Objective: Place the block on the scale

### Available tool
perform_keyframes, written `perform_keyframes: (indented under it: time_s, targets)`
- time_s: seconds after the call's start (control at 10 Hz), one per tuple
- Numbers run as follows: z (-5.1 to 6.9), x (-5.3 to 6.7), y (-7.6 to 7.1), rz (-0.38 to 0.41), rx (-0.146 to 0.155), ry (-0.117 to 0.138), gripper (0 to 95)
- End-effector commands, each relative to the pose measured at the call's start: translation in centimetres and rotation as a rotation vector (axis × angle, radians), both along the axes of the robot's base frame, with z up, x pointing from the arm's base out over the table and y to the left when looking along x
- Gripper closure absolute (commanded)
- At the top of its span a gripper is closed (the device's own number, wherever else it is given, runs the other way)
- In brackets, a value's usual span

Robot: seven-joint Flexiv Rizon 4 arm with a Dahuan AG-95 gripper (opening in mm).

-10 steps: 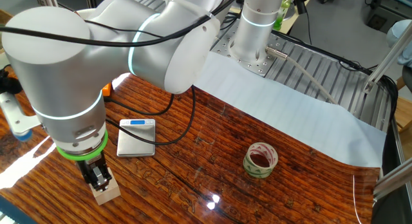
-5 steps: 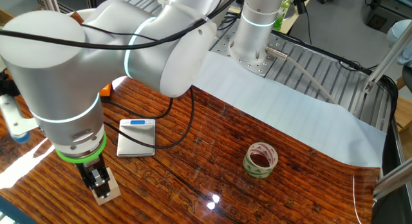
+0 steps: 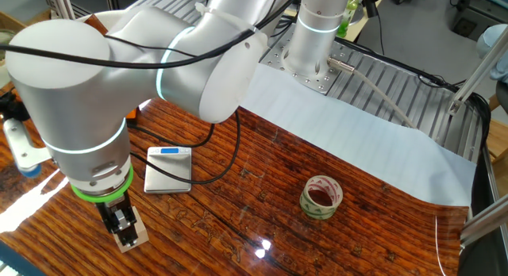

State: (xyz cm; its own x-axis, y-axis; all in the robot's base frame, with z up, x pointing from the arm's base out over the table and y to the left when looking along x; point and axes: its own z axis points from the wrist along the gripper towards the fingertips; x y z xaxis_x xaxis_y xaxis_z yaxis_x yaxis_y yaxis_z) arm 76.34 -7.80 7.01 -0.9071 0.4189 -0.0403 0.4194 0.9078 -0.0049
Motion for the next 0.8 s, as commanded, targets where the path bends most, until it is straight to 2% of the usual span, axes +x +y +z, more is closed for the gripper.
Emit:
perform_keyframes:
  time_s: [0.1,0.8]
  targets:
    - [-0.1,0.1,0.0,-0.001,0.011,0.0,19.0]
    - [-1.4,-0.1,-0.1,-0.007,0.02,-0.001,19.0]
